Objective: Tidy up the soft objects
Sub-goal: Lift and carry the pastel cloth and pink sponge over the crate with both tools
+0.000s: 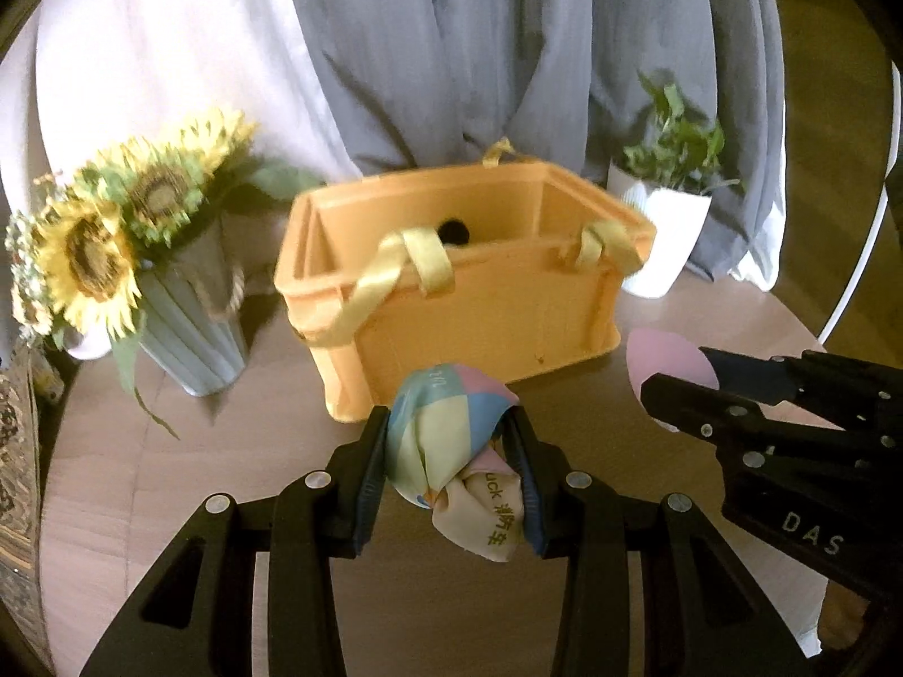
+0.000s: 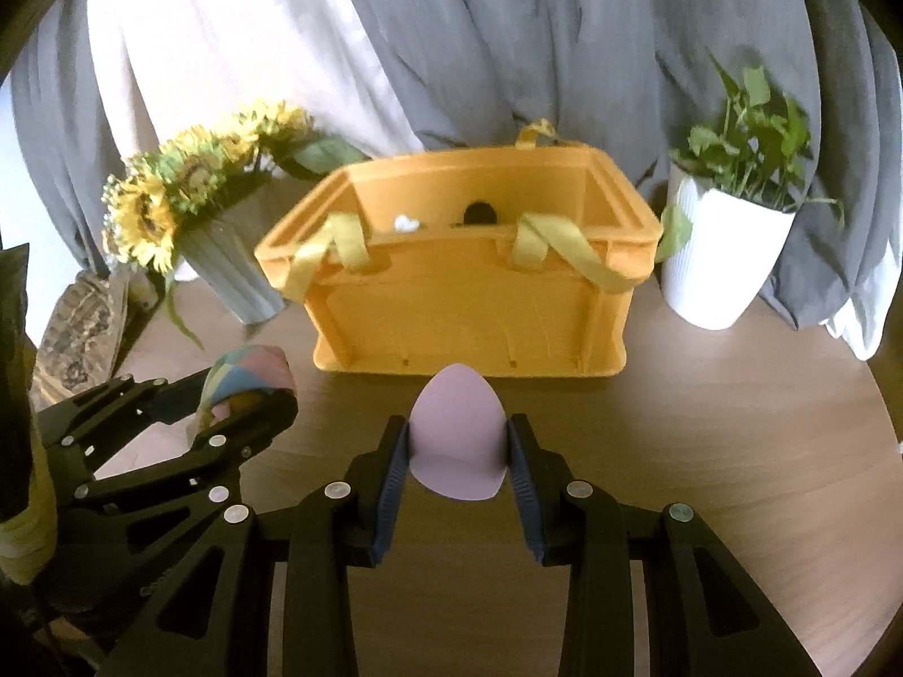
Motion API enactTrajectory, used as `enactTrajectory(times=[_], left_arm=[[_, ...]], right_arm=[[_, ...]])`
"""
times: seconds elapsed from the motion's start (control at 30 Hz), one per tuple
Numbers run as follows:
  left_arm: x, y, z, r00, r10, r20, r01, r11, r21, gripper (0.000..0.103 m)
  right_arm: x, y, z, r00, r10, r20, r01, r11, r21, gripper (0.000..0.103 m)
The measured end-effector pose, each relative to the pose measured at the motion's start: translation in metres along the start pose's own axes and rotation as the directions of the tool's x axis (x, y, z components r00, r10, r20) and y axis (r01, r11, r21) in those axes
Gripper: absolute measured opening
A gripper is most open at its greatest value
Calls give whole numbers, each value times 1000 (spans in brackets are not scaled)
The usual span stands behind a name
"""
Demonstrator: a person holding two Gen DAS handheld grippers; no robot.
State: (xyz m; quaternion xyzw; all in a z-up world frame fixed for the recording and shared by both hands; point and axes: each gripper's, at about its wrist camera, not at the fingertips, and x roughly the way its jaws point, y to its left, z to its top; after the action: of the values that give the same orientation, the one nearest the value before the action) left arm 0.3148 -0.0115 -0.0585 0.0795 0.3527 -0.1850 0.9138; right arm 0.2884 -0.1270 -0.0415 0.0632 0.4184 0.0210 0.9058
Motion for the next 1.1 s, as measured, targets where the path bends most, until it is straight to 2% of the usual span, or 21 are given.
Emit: enactTrajectory(times=[0.43, 0.83, 1.1], left_arm=[[-39, 4, 29, 991, 6, 135, -5, 1000, -10, 40], [-47, 11, 59, 976, 23, 215, -19, 1000, -24, 40], [-43, 16, 80, 968, 38, 248, -31, 999, -33, 40]], right_arm=[[-28, 5, 23, 993, 6, 114, -6, 1000, -2, 36], [-46, 8, 51, 971, -5, 237, 9, 1000, -17, 36], [-43, 6, 70, 960, -10, 279, 15, 1000, -15, 36]])
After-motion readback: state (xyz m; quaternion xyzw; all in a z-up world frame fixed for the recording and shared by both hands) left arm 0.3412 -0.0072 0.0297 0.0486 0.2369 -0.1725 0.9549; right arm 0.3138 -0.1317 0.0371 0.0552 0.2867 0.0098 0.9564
